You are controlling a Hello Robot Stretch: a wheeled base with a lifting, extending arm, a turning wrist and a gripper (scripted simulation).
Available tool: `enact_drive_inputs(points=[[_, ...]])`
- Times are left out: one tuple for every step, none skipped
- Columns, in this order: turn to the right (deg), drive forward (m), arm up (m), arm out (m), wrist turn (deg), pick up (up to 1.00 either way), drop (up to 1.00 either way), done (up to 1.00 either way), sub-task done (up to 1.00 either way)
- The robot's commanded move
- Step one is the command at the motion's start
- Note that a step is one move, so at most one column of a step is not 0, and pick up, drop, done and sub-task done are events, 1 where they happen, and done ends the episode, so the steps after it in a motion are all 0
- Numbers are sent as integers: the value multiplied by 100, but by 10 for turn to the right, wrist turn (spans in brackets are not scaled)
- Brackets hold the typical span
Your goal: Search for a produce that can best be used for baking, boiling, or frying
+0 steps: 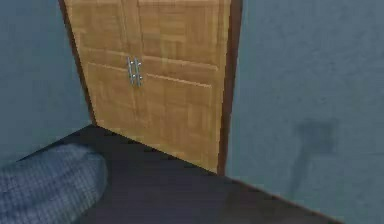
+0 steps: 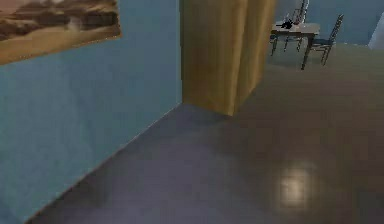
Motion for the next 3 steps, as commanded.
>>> enact_drive_inputs(points=[[450, 0, 0, 0, 0, 0, 0, 0, 0], [450, 0, 0, 0, 0, 0, 0, 0, 0], [270, 0, 0, 0, 0, 0, 0, 0, 0]])
